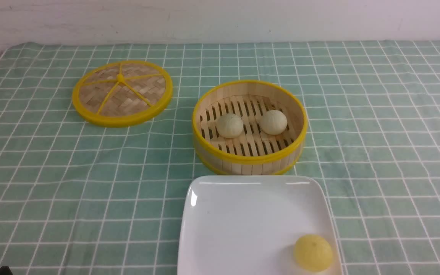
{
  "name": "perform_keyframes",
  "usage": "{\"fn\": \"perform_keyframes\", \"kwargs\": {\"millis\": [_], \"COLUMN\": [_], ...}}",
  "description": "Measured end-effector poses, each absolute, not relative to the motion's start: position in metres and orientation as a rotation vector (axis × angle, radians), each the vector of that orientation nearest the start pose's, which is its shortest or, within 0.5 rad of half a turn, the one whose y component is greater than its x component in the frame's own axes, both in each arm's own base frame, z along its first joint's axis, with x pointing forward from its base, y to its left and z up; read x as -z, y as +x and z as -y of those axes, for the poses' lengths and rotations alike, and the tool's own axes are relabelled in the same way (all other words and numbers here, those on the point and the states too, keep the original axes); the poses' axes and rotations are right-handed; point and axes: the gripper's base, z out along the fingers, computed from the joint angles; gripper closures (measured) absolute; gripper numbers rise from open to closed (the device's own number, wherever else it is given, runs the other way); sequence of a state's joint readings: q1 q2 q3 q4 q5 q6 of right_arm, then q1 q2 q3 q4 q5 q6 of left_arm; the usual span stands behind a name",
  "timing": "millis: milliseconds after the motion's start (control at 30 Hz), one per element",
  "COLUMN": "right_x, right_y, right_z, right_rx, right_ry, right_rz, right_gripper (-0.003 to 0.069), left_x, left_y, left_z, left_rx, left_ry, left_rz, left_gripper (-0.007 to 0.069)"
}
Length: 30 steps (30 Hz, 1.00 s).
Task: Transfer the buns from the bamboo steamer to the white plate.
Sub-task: 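Reach toward a bun in the bamboo steamer with the right gripper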
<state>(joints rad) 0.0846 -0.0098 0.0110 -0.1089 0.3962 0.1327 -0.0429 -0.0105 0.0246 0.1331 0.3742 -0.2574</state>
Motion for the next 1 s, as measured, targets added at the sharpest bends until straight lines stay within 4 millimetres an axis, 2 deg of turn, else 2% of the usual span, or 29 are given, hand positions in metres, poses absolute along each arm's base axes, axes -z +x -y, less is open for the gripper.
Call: {"fn": "perform_keyframes", "kwargs": {"millis": [1000], "right_x": [-0.1746], "right_y": [0.0519], "right_z": [-0.0006], "right_rx": [-0.041], "right_ry": [-0.020], "right_rz": [-1.879], "right_gripper": [0.0418], "left_x": [-0.1722], "left_y": [0.0527], "left_z": [-0.0025], "left_rx": [0.065], "left_ry": [-0.110], "left_rz": [-1.865], "left_gripper": [0.0384]}}
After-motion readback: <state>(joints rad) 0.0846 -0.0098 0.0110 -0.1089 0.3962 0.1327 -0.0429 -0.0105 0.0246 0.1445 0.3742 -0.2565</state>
